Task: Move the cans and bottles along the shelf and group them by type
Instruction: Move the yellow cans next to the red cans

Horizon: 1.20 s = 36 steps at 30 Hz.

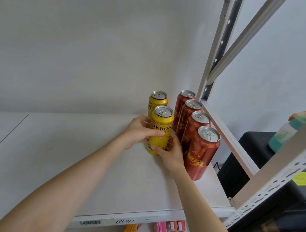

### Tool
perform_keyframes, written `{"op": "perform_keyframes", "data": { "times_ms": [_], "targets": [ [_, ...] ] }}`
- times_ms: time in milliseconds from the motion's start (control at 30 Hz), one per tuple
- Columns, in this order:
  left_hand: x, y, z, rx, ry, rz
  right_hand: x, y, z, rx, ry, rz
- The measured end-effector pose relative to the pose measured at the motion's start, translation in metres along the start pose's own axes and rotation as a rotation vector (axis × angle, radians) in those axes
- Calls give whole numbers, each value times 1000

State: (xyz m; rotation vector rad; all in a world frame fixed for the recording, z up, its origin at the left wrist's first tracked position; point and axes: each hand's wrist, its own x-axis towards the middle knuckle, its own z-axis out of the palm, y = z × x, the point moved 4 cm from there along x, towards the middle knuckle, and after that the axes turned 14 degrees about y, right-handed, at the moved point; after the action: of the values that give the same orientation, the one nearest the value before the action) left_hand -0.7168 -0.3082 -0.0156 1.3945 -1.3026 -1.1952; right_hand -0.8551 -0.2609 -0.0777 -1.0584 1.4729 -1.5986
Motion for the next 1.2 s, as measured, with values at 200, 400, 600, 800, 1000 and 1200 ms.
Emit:
{"op": "perform_keyframes", "data": {
  "times_ms": [200,400,600,800,1000,1200],
  "targets": [
    [12,-1,-1,-5,1,0,7,-2,5,35,-5,-18],
    [18,0,-1,-7,5,3,13,-2,8,42,-2,-2],
    [21,0,0,-12,23,5,18,-3,10,36,-8,1],
    [22,0,1,-7,34,8,20,-3,10,9,-10,10],
    [19,-1,-1,-23,10,12,16,-2,10,-7,37,15],
    [13,-8,-28,65,53,32,1,-6,3,-293,185,-10]
  ]
}}
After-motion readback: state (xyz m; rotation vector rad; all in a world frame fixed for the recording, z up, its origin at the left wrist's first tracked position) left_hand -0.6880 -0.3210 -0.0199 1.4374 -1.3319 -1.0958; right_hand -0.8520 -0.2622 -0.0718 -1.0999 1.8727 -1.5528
